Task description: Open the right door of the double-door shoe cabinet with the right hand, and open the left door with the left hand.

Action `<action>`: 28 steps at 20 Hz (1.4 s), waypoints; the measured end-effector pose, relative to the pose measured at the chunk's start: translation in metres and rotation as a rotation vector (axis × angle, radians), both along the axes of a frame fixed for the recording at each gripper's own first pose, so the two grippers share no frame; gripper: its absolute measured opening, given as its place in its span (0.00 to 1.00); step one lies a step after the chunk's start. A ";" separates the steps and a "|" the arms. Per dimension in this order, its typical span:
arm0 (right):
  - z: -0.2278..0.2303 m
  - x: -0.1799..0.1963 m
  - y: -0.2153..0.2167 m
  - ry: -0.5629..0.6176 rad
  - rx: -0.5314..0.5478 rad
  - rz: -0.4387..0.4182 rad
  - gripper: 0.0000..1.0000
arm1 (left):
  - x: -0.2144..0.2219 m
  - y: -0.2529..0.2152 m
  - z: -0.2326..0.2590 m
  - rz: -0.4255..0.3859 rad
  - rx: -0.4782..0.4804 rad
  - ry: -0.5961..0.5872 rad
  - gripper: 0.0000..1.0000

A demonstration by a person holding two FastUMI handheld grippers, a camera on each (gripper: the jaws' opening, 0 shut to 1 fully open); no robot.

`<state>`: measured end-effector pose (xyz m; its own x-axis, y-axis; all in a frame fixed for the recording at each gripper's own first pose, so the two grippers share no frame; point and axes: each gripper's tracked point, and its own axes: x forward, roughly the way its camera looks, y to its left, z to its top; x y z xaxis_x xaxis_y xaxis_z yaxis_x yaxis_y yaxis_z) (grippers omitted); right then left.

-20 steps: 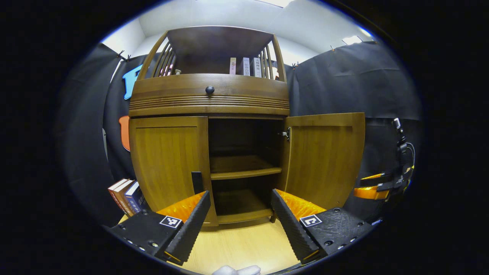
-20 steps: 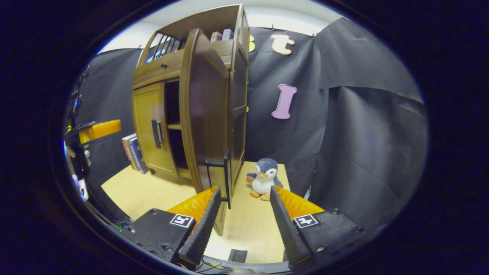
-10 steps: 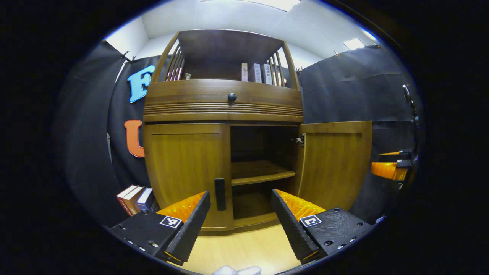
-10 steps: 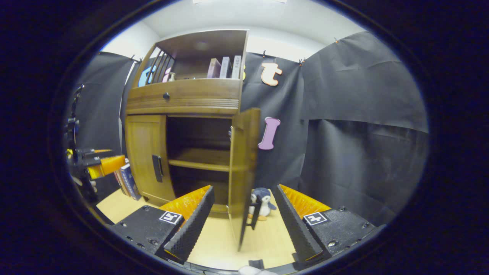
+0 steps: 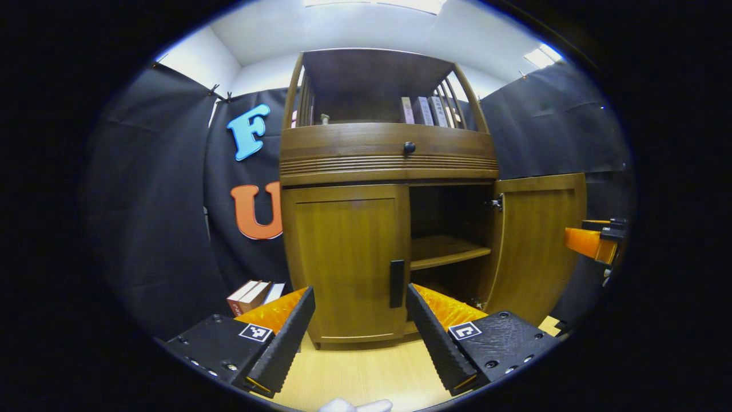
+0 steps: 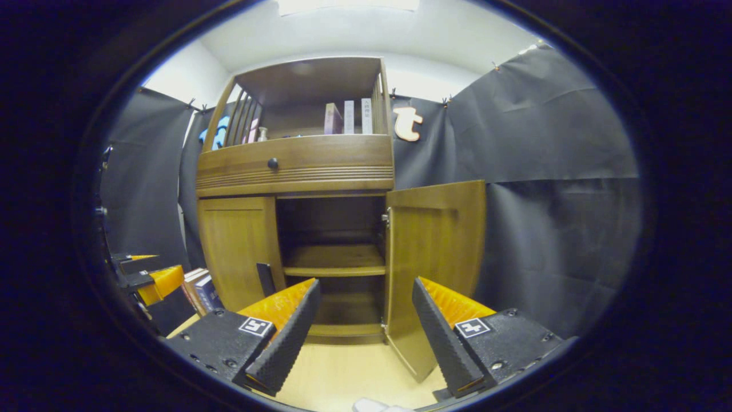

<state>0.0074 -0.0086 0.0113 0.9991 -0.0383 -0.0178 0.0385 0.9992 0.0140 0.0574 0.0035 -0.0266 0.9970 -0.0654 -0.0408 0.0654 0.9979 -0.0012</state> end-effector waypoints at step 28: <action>-0.027 -0.014 -0.022 0.180 -0.109 -0.077 1.00 | 0.220 -0.089 -0.083 -0.030 -0.023 0.029 0.65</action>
